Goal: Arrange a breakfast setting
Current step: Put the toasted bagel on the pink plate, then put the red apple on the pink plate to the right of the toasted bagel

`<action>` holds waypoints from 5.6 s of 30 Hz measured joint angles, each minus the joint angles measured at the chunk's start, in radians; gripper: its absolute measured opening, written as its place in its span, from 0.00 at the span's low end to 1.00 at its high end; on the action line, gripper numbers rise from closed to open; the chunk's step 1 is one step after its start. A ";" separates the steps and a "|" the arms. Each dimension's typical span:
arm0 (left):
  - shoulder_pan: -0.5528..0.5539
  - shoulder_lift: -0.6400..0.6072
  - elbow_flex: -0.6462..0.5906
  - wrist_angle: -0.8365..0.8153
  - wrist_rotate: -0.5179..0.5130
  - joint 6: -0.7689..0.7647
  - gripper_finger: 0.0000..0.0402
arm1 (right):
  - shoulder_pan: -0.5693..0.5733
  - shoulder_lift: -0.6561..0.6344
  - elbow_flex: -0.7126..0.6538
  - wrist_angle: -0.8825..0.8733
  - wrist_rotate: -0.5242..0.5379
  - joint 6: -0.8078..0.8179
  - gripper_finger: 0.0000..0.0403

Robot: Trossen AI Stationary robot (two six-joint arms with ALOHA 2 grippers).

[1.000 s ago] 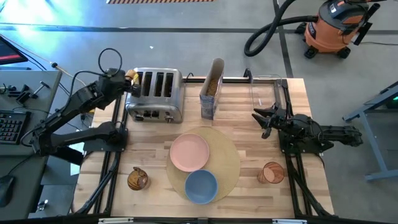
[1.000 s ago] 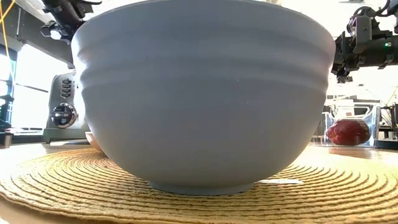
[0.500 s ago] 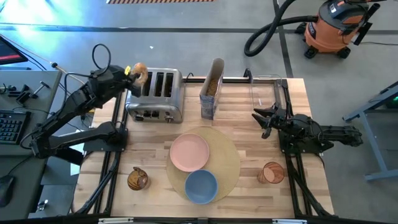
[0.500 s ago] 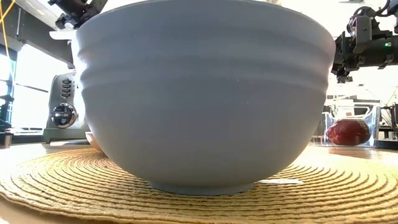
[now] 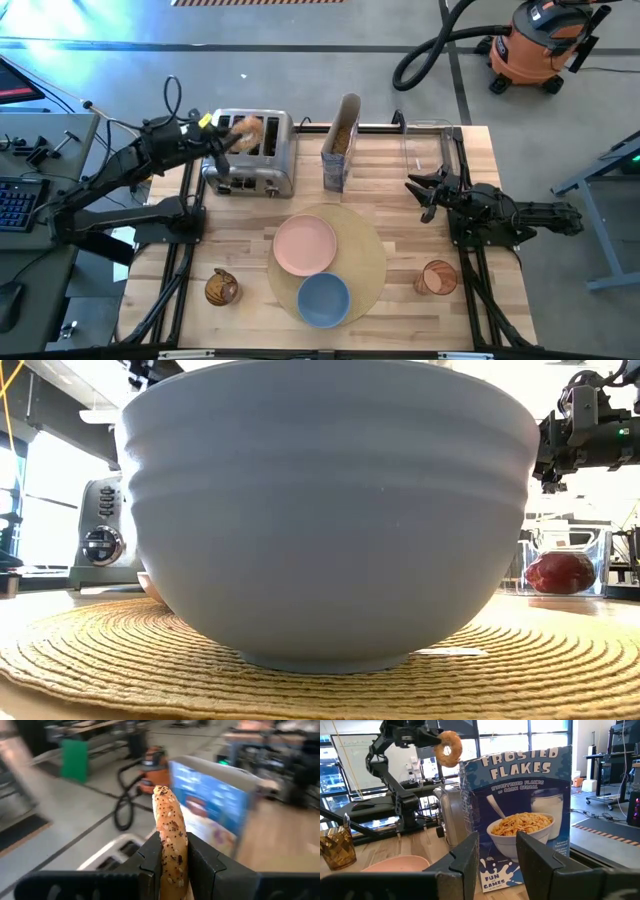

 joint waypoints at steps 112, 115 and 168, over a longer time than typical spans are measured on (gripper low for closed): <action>-0.953 1.073 0.010 0.270 -0.585 -0.046 0.33 | 0.000 0.000 0.000 -0.015 0.000 0.000 0.29; -0.956 1.073 0.043 0.267 -0.536 -0.051 0.35 | 0.000 0.000 0.000 -0.015 0.000 0.000 0.29; -0.878 0.637 0.274 -0.259 -0.665 -0.104 0.37 | 0.000 -0.001 0.000 -0.027 0.000 0.084 0.29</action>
